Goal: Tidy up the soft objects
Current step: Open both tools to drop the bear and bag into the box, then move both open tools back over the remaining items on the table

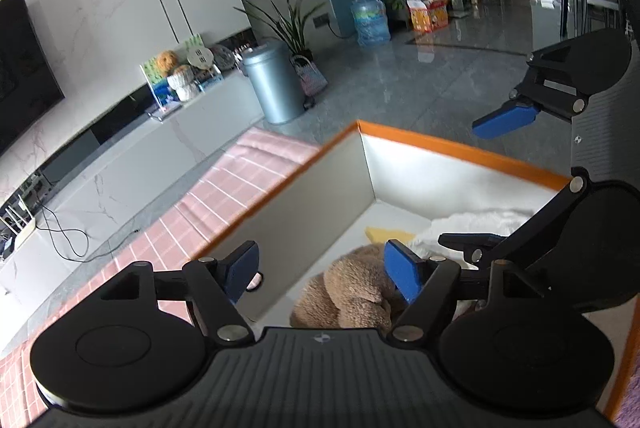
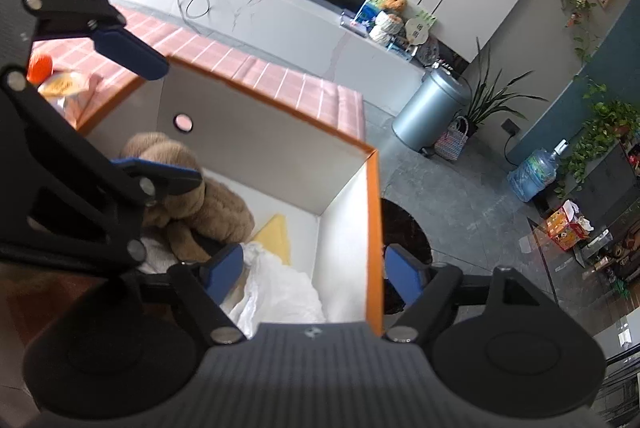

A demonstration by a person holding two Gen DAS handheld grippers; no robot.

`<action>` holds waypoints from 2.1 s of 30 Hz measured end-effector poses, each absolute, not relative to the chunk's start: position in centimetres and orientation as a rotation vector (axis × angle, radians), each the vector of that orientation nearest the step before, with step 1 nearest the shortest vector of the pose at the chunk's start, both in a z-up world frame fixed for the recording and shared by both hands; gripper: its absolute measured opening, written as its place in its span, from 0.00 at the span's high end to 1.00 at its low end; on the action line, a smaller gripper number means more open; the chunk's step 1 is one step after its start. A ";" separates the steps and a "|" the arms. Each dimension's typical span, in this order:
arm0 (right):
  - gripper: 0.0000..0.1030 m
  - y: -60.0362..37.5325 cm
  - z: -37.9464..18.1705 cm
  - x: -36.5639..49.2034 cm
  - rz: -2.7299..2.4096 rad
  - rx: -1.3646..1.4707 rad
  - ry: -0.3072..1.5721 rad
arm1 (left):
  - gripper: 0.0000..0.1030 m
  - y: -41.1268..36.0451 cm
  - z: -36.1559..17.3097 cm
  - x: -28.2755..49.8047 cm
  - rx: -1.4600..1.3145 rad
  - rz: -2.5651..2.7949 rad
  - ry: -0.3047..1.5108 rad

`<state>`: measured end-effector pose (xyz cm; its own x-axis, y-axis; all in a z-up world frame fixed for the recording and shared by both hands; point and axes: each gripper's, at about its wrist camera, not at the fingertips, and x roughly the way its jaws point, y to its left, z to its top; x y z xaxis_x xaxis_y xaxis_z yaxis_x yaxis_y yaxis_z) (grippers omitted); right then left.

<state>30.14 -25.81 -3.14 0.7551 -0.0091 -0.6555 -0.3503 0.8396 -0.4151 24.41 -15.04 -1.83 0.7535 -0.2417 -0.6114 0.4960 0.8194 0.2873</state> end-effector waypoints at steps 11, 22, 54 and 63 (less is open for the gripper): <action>0.20 -26.4 0.9 26.8 0.176 -0.358 0.573 | 0.18 -11.6 2.8 22.0 0.232 -0.346 0.437; 0.16 -23.3 2.5 21.6 0.139 -0.161 0.383 | 0.18 -6.5 5.0 19.0 0.075 -0.269 0.340; 0.10 -8.3 -3.7 15.4 0.368 -0.038 0.451 | 0.36 9.3 -2.3 9.4 -0.141 0.112 0.427; 0.11 -6.8 -6.1 17.4 0.397 -0.067 0.530 | 0.36 11.0 -4.6 9.3 -0.157 0.133 0.469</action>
